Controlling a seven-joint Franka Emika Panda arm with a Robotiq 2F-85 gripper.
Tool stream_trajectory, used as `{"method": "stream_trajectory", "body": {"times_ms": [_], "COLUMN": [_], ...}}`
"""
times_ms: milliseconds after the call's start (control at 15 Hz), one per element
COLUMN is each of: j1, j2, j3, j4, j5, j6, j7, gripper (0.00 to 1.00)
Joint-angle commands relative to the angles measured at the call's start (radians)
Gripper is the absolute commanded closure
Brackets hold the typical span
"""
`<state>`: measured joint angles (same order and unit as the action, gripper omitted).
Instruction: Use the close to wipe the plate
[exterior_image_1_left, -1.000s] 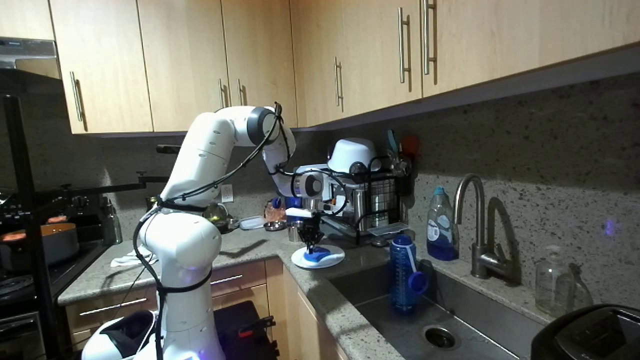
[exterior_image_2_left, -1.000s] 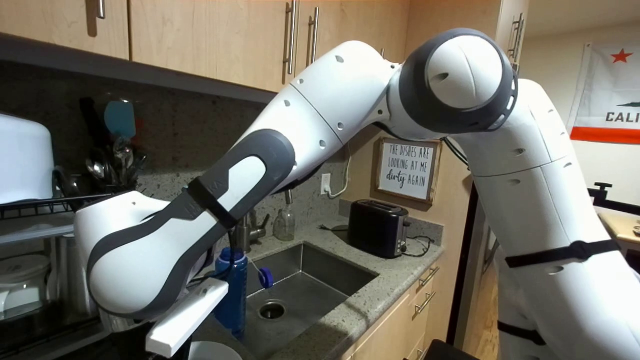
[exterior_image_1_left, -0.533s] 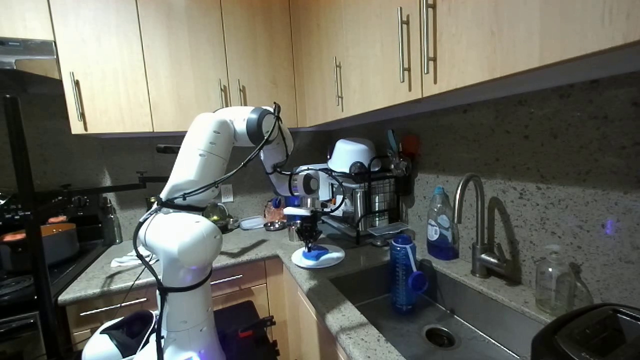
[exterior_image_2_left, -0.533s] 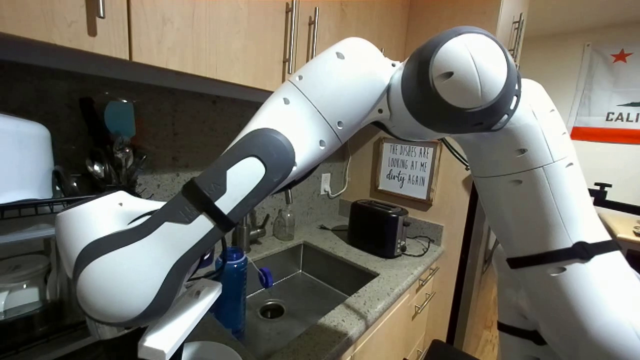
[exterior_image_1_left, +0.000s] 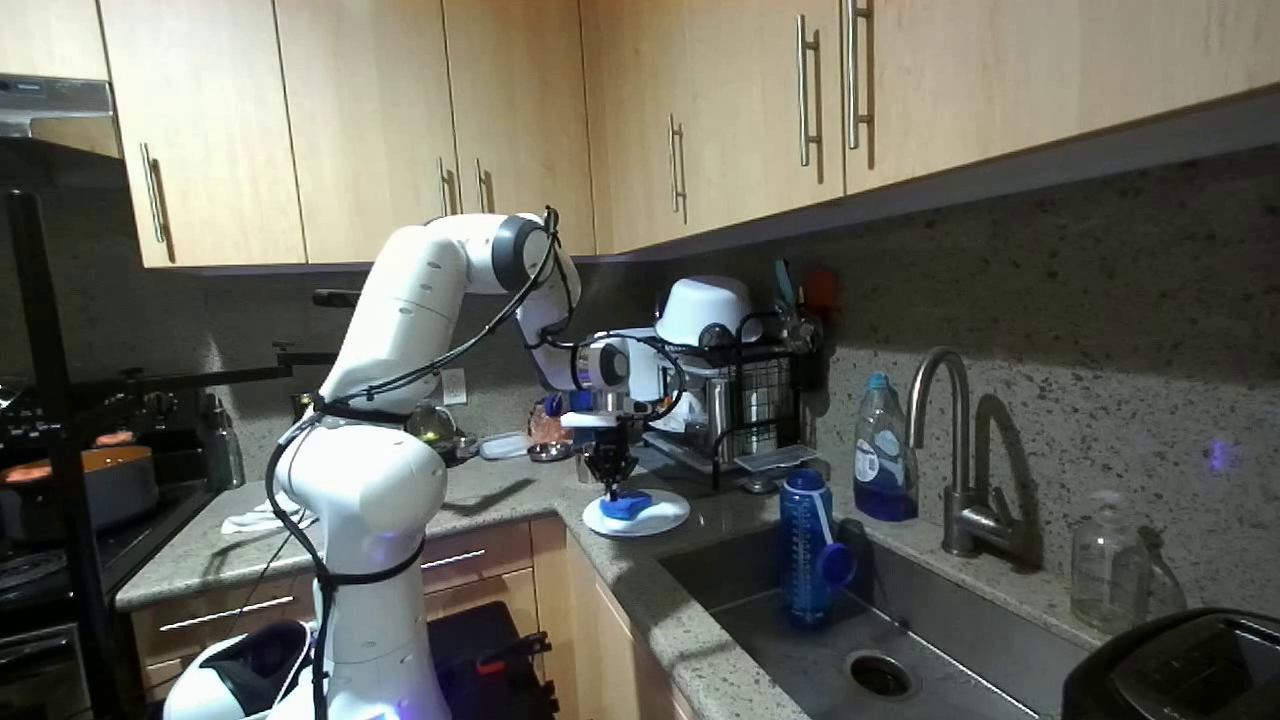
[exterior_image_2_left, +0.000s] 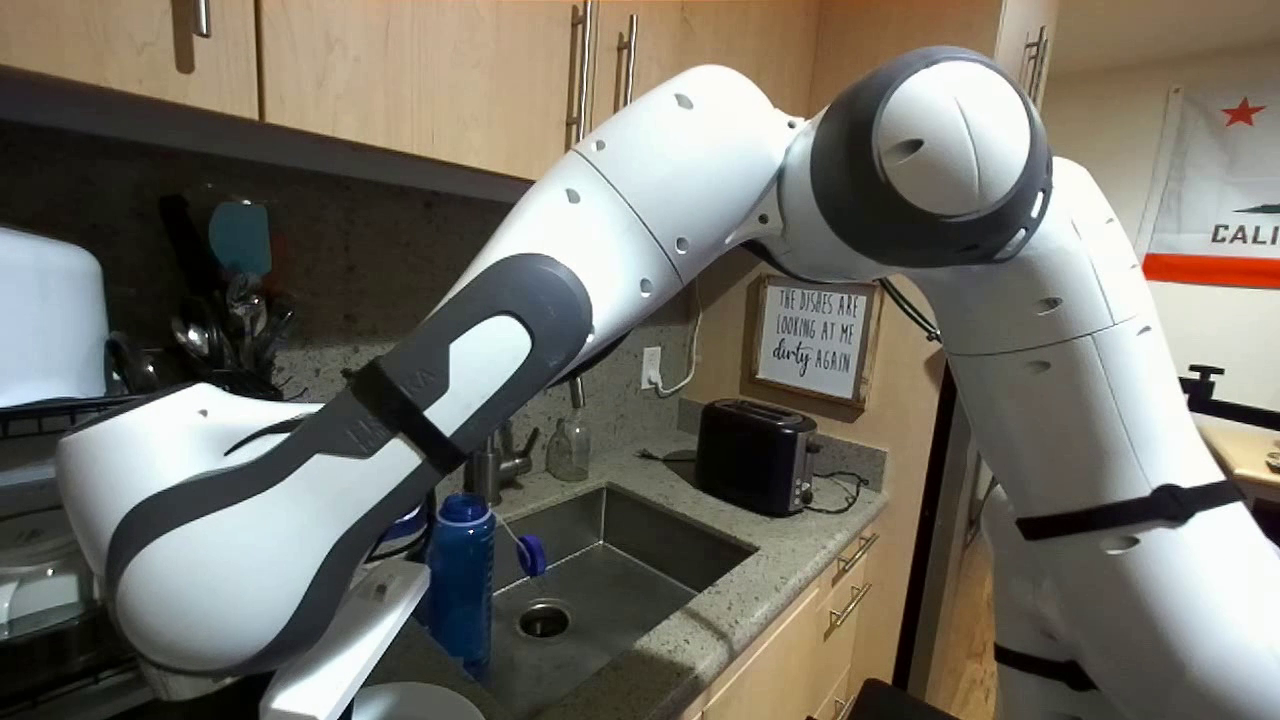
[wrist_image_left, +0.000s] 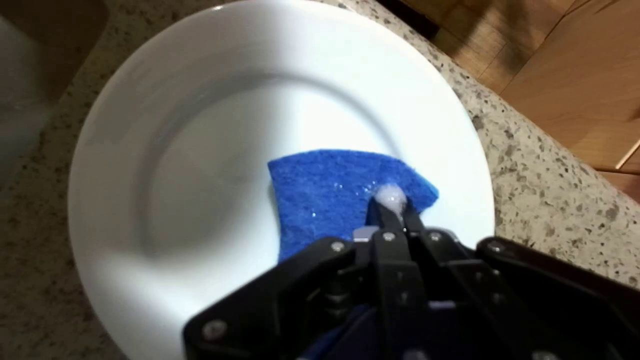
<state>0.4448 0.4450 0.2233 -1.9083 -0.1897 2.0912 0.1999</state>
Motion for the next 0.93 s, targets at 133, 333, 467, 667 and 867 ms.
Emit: {"method": "stream_trajectory", "body": {"times_ms": [133, 333, 467, 667, 867], "j1": [-0.009, -0.024, -0.037, -0.059, -0.084], "j2": [0.025, 0.041, 0.044, 0.032, 0.021], "j3": [-0.003, -0.013, -0.018, -0.021, -0.023], "j4": [0.036, 0.034, 0.027, 0.012, -0.002], "j5": [-0.009, 0.002, 0.008, 0.021, 0.038], "j6": [-0.045, -0.040, -0.033, -0.021, -0.011], "j7": [-0.010, -0.015, -0.013, -0.012, -0.017], "gripper": [0.99, 0.99, 0.99, 0.99, 0.99]}}
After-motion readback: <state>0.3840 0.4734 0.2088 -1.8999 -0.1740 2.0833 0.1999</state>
